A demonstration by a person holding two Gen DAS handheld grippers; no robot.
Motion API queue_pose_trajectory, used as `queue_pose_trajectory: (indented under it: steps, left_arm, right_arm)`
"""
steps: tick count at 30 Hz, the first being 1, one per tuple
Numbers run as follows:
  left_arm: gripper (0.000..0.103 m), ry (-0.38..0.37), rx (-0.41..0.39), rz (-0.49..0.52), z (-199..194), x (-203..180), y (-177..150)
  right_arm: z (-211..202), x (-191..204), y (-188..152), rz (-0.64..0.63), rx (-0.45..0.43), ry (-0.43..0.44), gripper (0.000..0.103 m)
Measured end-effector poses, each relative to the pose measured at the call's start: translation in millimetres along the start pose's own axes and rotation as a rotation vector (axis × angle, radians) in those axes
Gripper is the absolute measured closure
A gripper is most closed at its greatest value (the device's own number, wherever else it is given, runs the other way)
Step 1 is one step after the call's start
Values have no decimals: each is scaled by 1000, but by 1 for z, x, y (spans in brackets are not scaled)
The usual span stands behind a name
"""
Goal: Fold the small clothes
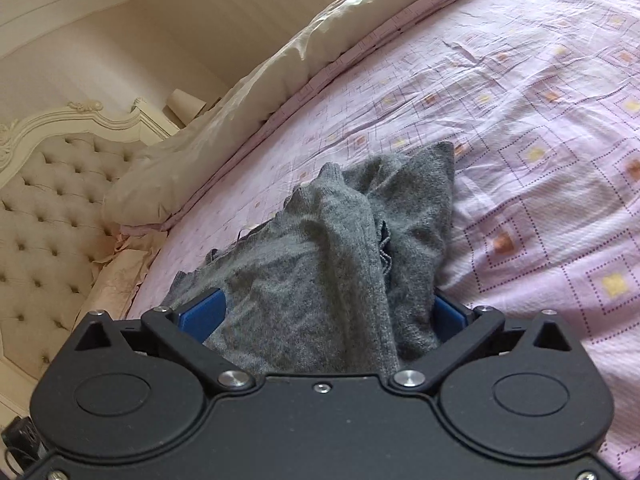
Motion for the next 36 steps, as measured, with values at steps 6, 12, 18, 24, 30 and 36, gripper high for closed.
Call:
queue_pose_trajectory:
  steps: [6,12,18,24,30,36]
  left_arm:
    - [18,19,-49,-54,-25,-6,43]
    - [18,-12,5,-22,2,-31,77]
    - [18,-35,71,-25,42,-61,82]
    - [19,28,147,11,81,-74,86]
    - [14,39,222,12,104,-77,70]
    - [9,34,218,20,106,-77,67]
  right_arm:
    - [-5,7,-15,-149,-71,-13,0]
    - [-9,4,-16,-152,-106,16,0]
    - [-11,5,-19,-165,-120,11,0]
    - [-12,6,-19,-162,-123,16,0]
    - [-14,3,-18,-151,-119,25,0]
    - [-15,1,-16,-138,-107,42,0]
Point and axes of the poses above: each gripper's, at about its wrist camera, not at the fingertips, and z roughly the way its jaws point, x to its left, y to its top, the point moved 7 cm from there along z, roughly the way its jaws point, and after that the axes turned 2 degrees about z, right-handed, at the moved point
